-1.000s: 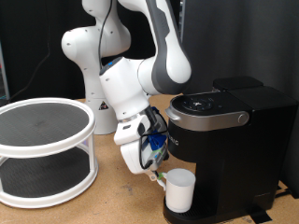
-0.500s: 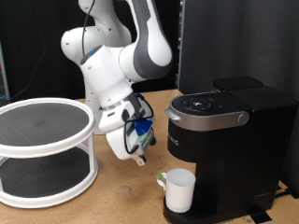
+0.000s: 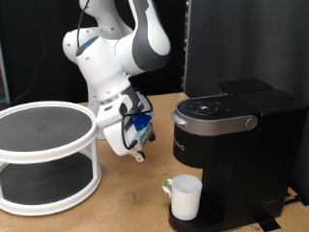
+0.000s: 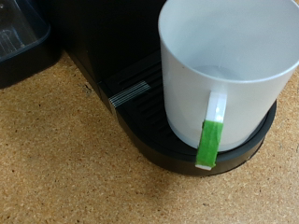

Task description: Make a cup of coffee with the keurig machine

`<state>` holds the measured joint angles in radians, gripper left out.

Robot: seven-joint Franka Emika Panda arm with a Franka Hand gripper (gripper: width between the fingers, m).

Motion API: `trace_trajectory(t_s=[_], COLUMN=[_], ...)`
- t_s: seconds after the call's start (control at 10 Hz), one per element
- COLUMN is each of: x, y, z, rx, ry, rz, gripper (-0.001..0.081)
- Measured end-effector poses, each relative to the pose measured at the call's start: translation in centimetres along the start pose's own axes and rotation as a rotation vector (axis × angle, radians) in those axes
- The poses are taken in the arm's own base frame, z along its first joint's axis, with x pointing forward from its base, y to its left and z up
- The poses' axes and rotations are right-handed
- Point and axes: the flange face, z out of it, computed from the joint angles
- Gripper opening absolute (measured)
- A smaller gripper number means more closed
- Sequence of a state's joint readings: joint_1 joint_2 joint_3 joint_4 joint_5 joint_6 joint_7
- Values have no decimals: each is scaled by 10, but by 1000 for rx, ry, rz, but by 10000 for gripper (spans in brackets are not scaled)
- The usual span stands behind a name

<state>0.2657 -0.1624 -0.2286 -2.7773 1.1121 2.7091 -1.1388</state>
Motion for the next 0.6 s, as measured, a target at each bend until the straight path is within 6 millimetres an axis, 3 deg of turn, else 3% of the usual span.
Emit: trace_trajectory(t_s=[0.2, 0.6], x=[3, 23], y=[-1, -12], z=[-7, -54], rx=[26, 81], ry=[9, 59], rz=[-4, 19], gripper=[805, 805])
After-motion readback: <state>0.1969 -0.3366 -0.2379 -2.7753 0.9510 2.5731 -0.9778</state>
